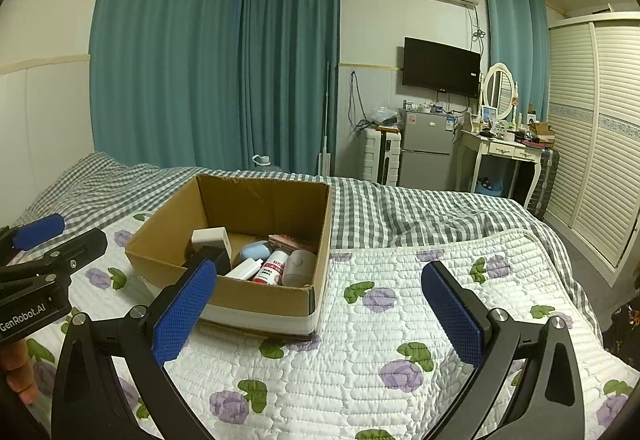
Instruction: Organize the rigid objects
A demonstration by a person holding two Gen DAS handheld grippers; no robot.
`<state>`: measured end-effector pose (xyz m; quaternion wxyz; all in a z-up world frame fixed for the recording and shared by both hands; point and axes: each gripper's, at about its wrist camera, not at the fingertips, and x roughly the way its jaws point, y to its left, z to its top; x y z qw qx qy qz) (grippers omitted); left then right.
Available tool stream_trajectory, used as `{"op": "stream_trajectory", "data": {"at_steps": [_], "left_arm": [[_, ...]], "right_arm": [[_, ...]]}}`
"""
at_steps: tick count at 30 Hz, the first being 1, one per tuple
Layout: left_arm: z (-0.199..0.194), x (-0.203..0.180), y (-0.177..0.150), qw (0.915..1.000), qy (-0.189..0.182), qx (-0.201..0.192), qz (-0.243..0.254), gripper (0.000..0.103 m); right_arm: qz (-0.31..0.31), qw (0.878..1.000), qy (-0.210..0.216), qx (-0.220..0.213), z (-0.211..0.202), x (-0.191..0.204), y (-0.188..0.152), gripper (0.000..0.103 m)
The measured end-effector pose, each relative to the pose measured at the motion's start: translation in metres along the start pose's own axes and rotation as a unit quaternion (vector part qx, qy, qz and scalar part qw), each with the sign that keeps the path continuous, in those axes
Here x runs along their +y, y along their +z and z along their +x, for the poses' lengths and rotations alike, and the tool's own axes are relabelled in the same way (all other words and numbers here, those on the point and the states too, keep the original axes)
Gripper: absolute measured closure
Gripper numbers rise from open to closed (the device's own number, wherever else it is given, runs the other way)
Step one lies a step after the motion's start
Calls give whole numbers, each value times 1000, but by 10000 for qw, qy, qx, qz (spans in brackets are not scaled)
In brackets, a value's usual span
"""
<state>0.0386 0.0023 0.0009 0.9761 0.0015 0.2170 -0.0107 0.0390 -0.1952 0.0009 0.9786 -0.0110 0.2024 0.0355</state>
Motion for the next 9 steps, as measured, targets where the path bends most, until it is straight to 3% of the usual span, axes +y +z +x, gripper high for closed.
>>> {"op": "stream_trajectory", "data": {"at_steps": [9], "left_arm": [[4, 4, -2, 10000, 43, 38, -46, 27]], "right_arm": [[-13, 10000, -9, 31, 2, 0, -2, 0]]}}
